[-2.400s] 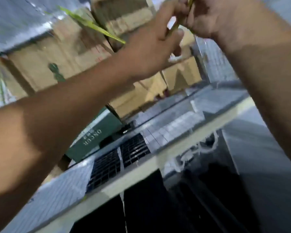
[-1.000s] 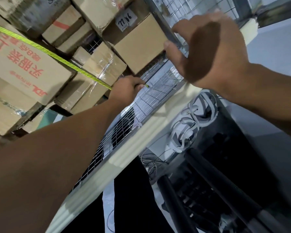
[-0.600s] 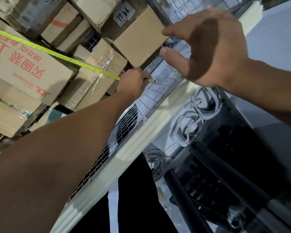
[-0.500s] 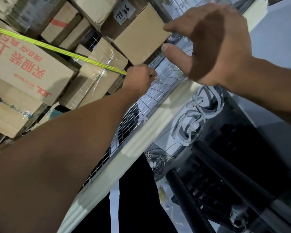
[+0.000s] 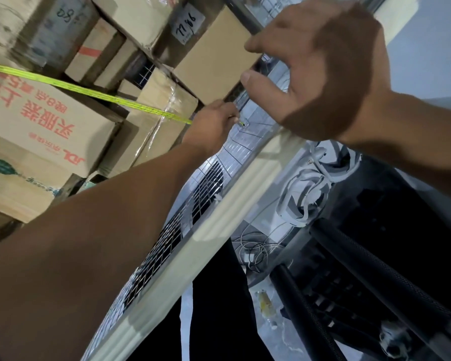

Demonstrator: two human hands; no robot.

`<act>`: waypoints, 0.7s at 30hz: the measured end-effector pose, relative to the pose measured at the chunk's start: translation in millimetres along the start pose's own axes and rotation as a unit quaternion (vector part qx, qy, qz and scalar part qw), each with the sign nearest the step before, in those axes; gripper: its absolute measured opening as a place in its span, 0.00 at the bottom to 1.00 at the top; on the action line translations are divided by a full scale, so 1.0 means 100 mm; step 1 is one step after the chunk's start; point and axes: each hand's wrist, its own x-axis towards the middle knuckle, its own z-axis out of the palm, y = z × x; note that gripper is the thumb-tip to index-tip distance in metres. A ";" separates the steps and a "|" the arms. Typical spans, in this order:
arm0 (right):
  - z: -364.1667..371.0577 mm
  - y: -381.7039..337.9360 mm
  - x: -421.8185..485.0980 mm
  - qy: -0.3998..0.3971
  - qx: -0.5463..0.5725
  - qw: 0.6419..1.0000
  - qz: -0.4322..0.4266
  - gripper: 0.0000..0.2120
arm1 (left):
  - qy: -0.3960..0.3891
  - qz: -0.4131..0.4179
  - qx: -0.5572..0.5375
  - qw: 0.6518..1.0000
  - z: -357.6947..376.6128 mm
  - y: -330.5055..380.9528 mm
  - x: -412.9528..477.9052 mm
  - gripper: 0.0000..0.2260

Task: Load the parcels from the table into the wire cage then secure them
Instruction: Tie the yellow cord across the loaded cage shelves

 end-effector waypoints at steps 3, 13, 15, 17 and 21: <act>0.02 0.00 -0.01 0.003 -0.003 1.000 0.001 0.32 | 0.040 -0.015 -0.004 0.999 0.08 0.00 -0.05 0.12; 0.00 -0.01 0.05 -0.022 -0.038 0.999 0.003 0.32 | -0.030 0.063 0.021 0.997 -0.06 -0.19 0.11 0.10; 0.00 -0.03 0.06 -0.031 -0.043 0.999 0.009 0.32 | -0.028 0.042 0.022 0.998 -0.06 -0.14 0.11 0.11; -0.01 -0.03 0.06 -0.039 -0.049 0.998 0.013 0.33 | -0.008 0.026 0.014 1.000 -0.01 -0.08 0.10 0.11; -0.01 -0.05 0.07 -0.048 -0.061 0.997 0.020 0.33 | 0.005 0.029 0.004 1.000 0.02 -0.07 0.13 0.11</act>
